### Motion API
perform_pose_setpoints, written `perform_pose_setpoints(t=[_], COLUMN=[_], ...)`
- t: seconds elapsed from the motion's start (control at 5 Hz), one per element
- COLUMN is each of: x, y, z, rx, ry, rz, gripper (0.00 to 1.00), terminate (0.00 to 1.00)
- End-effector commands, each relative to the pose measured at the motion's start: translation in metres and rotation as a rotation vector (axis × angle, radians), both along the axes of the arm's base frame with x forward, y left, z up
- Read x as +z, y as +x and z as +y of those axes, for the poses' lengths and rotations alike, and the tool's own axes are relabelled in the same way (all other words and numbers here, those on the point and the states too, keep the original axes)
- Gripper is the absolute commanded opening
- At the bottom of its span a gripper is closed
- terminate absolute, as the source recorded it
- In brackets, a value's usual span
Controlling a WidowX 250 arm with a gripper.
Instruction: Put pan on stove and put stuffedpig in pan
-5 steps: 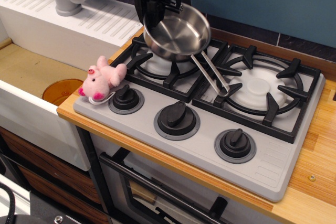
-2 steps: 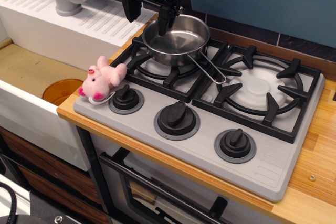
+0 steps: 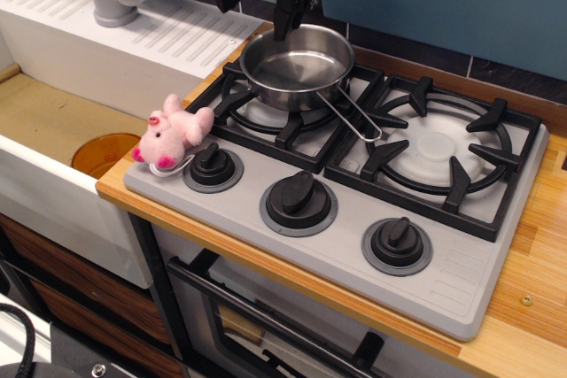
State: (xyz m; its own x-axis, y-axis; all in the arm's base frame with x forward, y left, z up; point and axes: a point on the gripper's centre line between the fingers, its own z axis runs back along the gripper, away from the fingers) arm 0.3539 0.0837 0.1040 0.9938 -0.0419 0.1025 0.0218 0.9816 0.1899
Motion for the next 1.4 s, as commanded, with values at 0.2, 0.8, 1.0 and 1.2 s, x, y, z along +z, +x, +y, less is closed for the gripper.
perform_pose_setpoints(t=[0.2,0.8,1.0,1.2], x=[0.025,-0.004,-0.021,-0.037], y=[-0.018,-0.090,-0.103,-0.110], z=[0.009,0.028,0.033,0.040], rx=[0.043,0.101,0.090,0.060], ry=[-0.115,-0.195,-0.185,-0.188], rz=[-0.112,-0.258,-0.308,-0.371], gripper=[1.00,1.00,1.00,1.00], terminate=[0.00,0.00,0.00,0.00])
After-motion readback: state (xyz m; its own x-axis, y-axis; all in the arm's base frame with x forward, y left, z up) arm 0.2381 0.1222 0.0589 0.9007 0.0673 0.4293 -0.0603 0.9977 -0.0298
